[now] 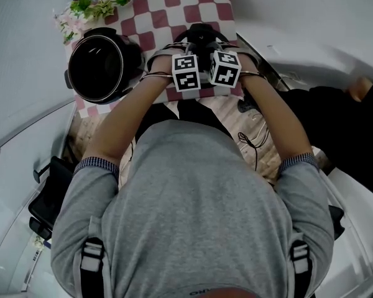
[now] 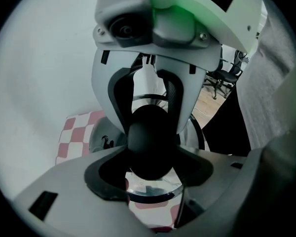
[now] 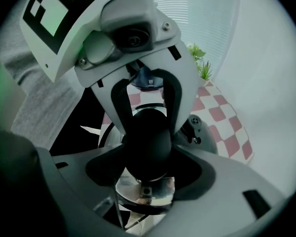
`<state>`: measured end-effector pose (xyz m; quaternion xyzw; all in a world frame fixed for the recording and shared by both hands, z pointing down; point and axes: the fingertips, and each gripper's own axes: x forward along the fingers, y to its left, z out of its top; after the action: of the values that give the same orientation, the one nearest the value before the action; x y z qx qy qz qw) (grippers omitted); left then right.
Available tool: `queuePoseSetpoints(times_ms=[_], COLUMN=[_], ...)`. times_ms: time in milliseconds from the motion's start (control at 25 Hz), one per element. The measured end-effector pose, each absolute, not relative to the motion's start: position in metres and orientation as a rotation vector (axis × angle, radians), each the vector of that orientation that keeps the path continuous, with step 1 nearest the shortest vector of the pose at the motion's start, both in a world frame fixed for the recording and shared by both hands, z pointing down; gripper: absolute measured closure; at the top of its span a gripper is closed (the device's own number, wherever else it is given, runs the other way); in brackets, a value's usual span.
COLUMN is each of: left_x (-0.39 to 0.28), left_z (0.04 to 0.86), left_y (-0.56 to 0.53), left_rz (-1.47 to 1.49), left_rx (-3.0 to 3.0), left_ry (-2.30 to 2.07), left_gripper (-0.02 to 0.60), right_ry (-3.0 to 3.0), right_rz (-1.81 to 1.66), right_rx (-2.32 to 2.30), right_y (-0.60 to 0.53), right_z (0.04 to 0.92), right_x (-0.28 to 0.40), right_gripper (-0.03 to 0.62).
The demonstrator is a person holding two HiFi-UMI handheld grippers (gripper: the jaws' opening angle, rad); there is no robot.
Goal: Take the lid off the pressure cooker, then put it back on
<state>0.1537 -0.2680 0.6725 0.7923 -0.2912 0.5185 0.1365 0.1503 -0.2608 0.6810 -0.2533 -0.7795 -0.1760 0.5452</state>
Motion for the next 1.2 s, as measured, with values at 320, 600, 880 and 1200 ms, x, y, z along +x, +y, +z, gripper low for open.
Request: queuePoseSetpoints(times_ms=[320, 600, 880, 1200], left_x=[0.146, 0.149, 0.149, 0.150], left_z=[0.701, 0.706, 0.707, 0.687], left_y=[-0.271, -0.275, -0.275, -0.272], left_rz=[1.488, 1.460, 1.446, 1.342], left_rx=[2.272, 2.285, 2.281, 2.265], left_ry=[-0.823, -0.784, -0.776, -0.907], left_gripper=[0.281, 0.282, 0.279, 0.256], right_ry=[-1.820, -1.819, -1.824, -1.783], right_rz=[-0.390, -0.370, -0.336, -0.364], right_rx=[-0.622, -0.643, -0.635, -0.638], right_y=[-0.263, -0.269, -0.267, -0.263], right_z=[0.710, 0.718, 0.715, 0.705], right_x=[0.143, 0.146, 0.145, 0.155], right_gripper=[0.303, 0.303, 0.297, 0.217])
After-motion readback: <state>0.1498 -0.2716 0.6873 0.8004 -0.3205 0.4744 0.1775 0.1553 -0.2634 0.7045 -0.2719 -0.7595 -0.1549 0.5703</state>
